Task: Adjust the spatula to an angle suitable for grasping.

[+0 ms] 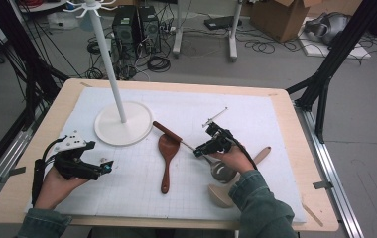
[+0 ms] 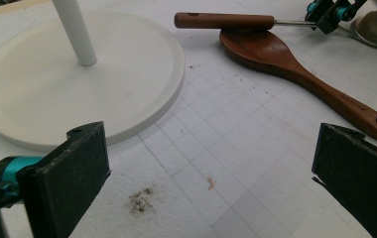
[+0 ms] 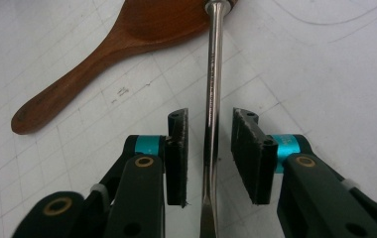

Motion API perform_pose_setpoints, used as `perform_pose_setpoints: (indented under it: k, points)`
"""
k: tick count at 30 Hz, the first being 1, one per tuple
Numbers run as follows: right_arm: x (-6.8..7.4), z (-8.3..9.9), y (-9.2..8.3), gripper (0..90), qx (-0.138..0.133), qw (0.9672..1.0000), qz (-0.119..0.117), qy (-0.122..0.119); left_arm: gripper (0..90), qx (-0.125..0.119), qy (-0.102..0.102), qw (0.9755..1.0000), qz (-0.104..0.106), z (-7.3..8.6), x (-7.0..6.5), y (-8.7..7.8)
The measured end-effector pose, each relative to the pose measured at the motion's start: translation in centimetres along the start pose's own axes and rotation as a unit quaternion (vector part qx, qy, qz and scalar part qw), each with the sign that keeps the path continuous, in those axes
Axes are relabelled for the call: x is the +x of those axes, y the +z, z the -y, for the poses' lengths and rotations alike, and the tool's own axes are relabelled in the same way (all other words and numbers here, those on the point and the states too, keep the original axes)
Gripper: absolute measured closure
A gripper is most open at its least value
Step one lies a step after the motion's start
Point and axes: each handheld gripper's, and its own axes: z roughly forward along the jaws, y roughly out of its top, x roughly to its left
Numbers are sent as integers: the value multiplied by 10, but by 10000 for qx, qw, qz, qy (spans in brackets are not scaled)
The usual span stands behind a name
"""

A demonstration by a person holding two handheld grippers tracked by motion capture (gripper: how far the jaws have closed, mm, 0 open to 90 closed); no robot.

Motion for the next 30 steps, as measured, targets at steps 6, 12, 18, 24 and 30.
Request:
perform_pose_setpoints:
  k: [6,12,18,24,30]
  points:
    - [-3,1,3,747,56,9999,-109,69,17,-3,-25,10000,11,1,0,1]
    - [-4,0,6,793,87,9997,-189,92,17,4,-28,10000,44,1,0,1]
    - [-5,1,7,822,87,9996,-237,135,18,-26,-48,10000,84,0,-1,2]
    - [-2,-1,8,837,136,9994,-311,32,18,-10,-49,9999,137,0,-1,3]
    - [0,-1,6,841,145,9993,-331,-24,18,-20,-50,9999,157,-1,-2,4]
